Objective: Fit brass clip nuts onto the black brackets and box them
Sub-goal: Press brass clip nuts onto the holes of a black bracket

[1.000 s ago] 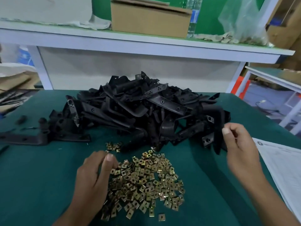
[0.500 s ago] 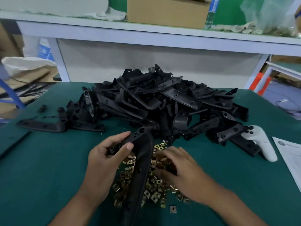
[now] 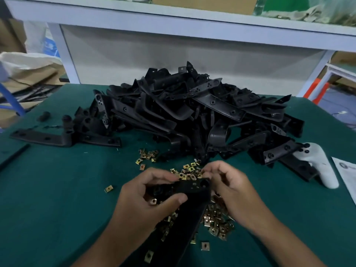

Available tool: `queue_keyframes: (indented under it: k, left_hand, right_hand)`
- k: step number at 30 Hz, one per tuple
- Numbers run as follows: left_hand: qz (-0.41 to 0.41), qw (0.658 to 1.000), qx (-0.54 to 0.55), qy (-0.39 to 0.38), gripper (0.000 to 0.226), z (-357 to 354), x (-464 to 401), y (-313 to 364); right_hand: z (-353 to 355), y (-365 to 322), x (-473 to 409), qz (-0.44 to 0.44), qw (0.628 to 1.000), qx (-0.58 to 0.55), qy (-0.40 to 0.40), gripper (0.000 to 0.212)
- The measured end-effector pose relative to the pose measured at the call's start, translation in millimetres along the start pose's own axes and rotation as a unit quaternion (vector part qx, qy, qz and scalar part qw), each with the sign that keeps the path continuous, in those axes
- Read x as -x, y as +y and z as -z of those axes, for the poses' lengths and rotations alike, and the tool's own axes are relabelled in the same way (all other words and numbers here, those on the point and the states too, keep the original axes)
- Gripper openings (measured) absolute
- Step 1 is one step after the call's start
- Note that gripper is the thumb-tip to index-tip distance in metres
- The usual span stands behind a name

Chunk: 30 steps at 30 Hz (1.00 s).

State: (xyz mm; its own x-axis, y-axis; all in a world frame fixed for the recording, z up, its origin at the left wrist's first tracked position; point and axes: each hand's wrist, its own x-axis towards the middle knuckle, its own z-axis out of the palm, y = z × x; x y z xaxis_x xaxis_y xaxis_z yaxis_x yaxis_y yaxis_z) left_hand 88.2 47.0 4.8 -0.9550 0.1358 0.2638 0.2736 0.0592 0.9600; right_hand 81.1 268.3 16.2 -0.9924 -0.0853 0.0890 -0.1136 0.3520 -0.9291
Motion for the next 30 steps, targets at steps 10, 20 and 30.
queue_keyframes:
  k: [10, 20, 30]
  left_hand:
    - [-0.018, 0.996, -0.068, -0.057, 0.043, -10, 3, -3]
    - [-0.003, 0.994, -0.073, -0.076, 0.045, -12, 3, -4]
    - [-0.016, 0.994, -0.074, -0.073, 0.054, -10, 6, -5]
  right_hand:
    - [5, -4, -1, -0.128, 0.924, -0.352, -0.079, 0.016]
    - [3, -5, 3, -0.055, 0.972, -0.209, -0.093, 0.011]
    - [6, -12, 9, -0.058, 0.977, -0.154, -0.136, 0.018]
